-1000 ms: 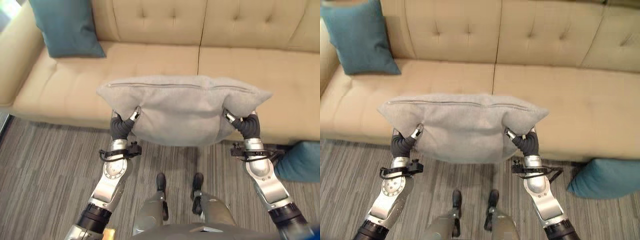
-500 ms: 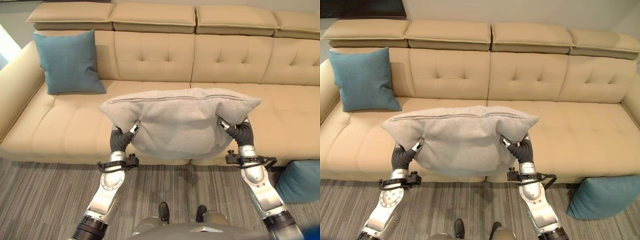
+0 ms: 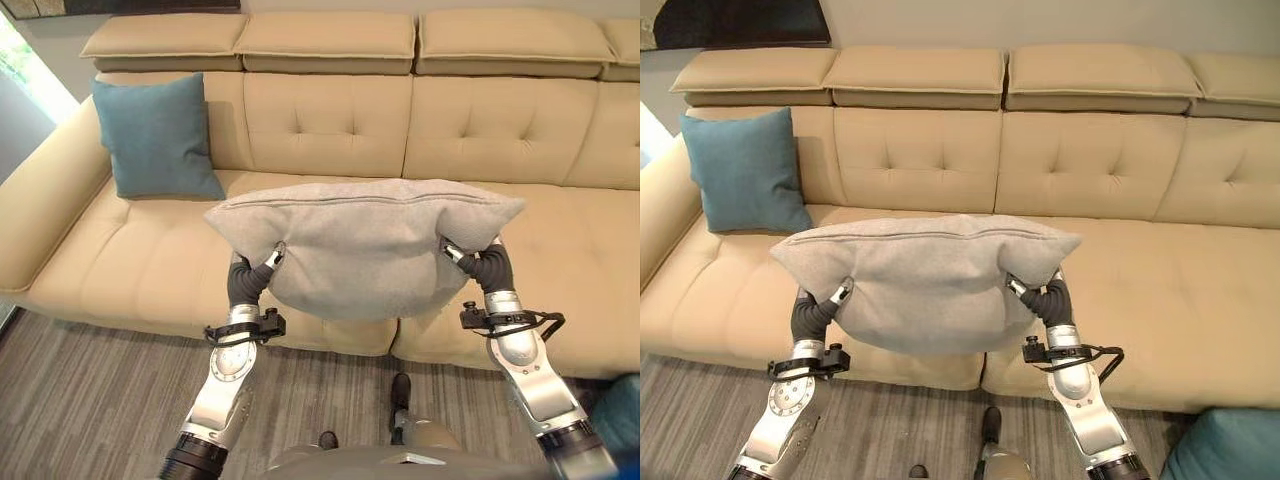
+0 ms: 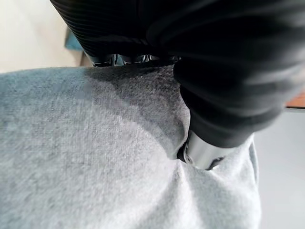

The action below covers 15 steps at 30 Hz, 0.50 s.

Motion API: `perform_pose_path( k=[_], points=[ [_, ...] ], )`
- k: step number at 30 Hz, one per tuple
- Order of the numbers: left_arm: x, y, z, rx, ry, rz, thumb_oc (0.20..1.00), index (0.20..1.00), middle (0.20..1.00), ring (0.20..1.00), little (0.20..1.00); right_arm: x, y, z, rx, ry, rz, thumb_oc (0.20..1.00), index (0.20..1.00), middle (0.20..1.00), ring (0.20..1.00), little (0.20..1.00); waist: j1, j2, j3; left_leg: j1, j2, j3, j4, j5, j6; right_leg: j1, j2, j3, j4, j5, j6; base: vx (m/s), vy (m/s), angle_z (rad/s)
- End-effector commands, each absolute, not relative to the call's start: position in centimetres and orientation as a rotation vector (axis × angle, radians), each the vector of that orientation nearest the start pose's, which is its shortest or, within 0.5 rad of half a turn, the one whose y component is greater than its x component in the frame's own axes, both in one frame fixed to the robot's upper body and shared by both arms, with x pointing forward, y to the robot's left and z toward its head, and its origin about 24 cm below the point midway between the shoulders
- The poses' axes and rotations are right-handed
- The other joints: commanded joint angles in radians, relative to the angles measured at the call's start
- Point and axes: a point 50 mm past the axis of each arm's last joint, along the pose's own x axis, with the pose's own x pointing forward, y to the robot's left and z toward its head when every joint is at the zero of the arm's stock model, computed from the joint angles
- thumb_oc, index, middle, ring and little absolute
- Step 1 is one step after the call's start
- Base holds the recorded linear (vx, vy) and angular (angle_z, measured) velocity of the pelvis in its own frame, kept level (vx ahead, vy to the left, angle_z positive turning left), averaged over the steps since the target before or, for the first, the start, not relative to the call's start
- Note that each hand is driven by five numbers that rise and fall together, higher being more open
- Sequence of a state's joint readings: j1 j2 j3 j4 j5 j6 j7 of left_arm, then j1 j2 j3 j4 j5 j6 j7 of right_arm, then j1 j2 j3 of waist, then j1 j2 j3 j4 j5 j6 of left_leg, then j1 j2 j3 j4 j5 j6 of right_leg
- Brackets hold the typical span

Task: Pick up all the scattered cushions and arrange them neatly on the sofa.

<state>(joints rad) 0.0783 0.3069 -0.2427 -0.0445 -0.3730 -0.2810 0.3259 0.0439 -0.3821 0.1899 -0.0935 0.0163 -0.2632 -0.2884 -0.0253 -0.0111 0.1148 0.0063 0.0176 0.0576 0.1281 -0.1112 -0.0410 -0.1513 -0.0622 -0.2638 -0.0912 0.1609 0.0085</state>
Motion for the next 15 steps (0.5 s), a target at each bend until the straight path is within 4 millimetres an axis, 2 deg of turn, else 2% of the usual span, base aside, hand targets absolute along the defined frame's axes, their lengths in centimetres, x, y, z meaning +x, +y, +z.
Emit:
perform_pose_path(
  k=[1, 2, 4, 5, 9, 12, 15],
  points=[
    [23.8, 14.6, 9.6, -0.157, -0.381, -0.083, 0.2, 0.2, 0.2, 0.2, 0.2, 23.8, -15.7, 12.6, -0.208, -0.582, 0.031, 0.2, 0.2, 0.2, 0.2, 0.2, -0.017, -0.02, -0.017, -0.038, 0.014, 0.018, 0.114, -0.004, -0.033, 0.091, -0.029, 0.024, 0.063, -0.136, 0.091, 0.1, -0.109, 0.27],
    [23.9, 14.5, 9.7, -0.163, -0.381, -0.086, 0.2, 0.2, 0.2, 0.2, 0.2, 23.8, -15.9, 12.5, -0.204, -0.573, 0.029, 0.2, 0.2, 0.2, 0.2, 0.2, -0.01, -0.035, -0.005, -0.102, 0.024, 0.031, 0.15, -0.005, -0.022, 0.114, -0.032, 0.024, 0.05, -0.151, 0.085, 0.15, -0.117, 0.06],
    [23.9, 14.5, 9.5, -0.154, -0.368, -0.088, 0.2, 0.2, 0.2, 0.2, 0.2, 23.8, -16.0, 12.4, -0.202, -0.566, 0.022, 0.2, 0.2, 0.2, 0.2, 0.2, -0.004, -0.051, -0.007, -0.131, 0.024, 0.036, 0.105, -0.018, -0.008, 0.129, -0.034, 0.025, 0.041, -0.155, 0.089, 0.15, -0.032, 0.17],
    [23.9, 14.6, 9.4, -0.14, -0.361, -0.083, 0.2, 0.2, 0.2, 0.2, 0.2, 23.9, -16.1, 12.3, -0.195, -0.559, 0.015, 0.2, 0.2, 0.2, 0.2, 0.2, 0.006, -0.058, -0.004, -0.159, 0.02, 0.028, 0.051, 0.028, -0.007, 0.145, -0.027, 0.032, 0.033, -0.16, 0.092, 0.18, 0.02, 0.06],
    [23.8, 14.7, 9.6, -0.145, -0.367, -0.072, 0.2, 0.2, 0.2, 0.2, 0.2, 24.0, -16.2, 12.1, -0.195, -0.549, 0.006, 0.2, 0.2, 0.2, 0.2, 0.2, 0.027, -0.047, -0.001, -0.202, 0.025, -0.002, -0.043, 0.123, -0.025, 0.183, -0.005, 0.054, 0.028, -0.192, 0.088, 0.13, 0.066, -0.19],
    [23.6, 14.9, 9.4, -0.147, -0.359, -0.068, 0.2, 0.2, 0.2, 0.2, 0.2, 23.9, -16.2, 12.2, -0.194, -0.551, 0.005, 0.2, 0.2, 0.2, 0.2, 0.2, 0.038, -0.043, -0.007, -0.186, 0.032, 0.011, -0.081, 0.126, -0.019, 0.199, -0.002, 0.066, 0.041, -0.209, 0.088, 0.17, 0.177, -0.33],
    [23.3, 15.6, 9.5, -0.122, -0.364, -0.052, 0.2, 0.2, 0.2, 0.2, 0.2, 24.0, -15.2, 12.3, -0.177, -0.558, 0.024, 0.2, 0.2, 0.2, 0.2, 0.2, 0.057, -0.04, -0.037, -0.085, 0.005, 0.038, -0.136, 0.096, 0.014, 0.182, -0.051, 0.078, 0.156, -0.223, 0.124, 0.21, 0.351, -0.52]
  ],
)
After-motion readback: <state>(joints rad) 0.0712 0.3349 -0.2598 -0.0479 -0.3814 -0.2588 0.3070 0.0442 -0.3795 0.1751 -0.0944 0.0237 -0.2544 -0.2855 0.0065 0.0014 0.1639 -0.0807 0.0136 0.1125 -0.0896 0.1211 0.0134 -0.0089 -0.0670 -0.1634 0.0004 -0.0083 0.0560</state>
